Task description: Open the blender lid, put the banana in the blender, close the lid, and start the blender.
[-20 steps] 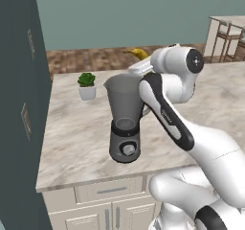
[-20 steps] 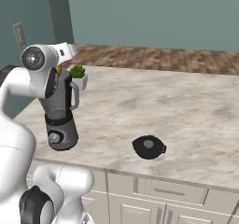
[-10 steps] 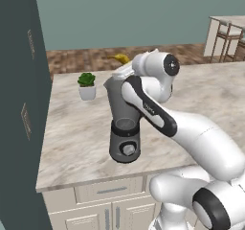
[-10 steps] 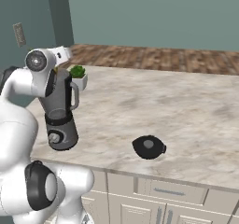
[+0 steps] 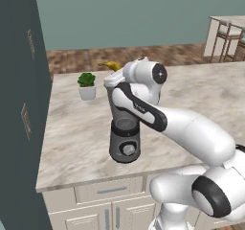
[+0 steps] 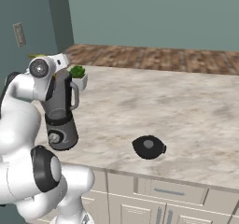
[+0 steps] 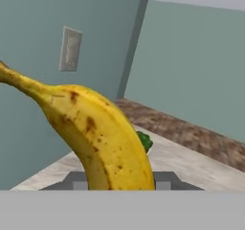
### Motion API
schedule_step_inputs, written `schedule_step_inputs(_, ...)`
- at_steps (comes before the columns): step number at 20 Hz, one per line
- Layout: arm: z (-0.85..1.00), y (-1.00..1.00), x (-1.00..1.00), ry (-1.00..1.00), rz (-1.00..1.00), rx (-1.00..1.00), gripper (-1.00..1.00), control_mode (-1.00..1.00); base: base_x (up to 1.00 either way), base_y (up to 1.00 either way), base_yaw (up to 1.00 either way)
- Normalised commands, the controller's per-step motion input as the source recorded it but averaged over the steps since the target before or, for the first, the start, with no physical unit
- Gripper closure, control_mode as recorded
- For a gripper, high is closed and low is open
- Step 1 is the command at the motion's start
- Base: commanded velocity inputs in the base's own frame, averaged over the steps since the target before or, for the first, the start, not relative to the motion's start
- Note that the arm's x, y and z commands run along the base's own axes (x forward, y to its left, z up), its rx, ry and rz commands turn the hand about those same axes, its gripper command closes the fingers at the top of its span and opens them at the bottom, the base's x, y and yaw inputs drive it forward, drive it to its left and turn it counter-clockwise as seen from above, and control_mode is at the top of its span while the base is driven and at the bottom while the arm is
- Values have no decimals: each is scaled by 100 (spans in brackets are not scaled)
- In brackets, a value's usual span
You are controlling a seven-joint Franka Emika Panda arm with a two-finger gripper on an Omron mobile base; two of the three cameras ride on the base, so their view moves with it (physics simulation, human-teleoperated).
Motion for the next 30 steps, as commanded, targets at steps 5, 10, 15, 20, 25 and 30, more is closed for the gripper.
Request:
schedule_step_inputs(5,-7,0,1,14,3,0,100,-100,0,0,0)
schedule_step_inputs(10,-1,0,0,27,0,-2,100,-100,0,0,0)
schedule_step_inputs(15,-24,-7,-8,17,0,-1,100,-100,0,0,0)
schedule_step_inputs(20,-30,-14,-17,4,0,0,100,-100,0,0,0)
schedule_step_inputs(25,-23,-9,-11,0,0,0,-100,-100,0,0,0)
schedule_step_inputs(30,-8,-7,0,0,0,0,-100,-100,0,0,0)
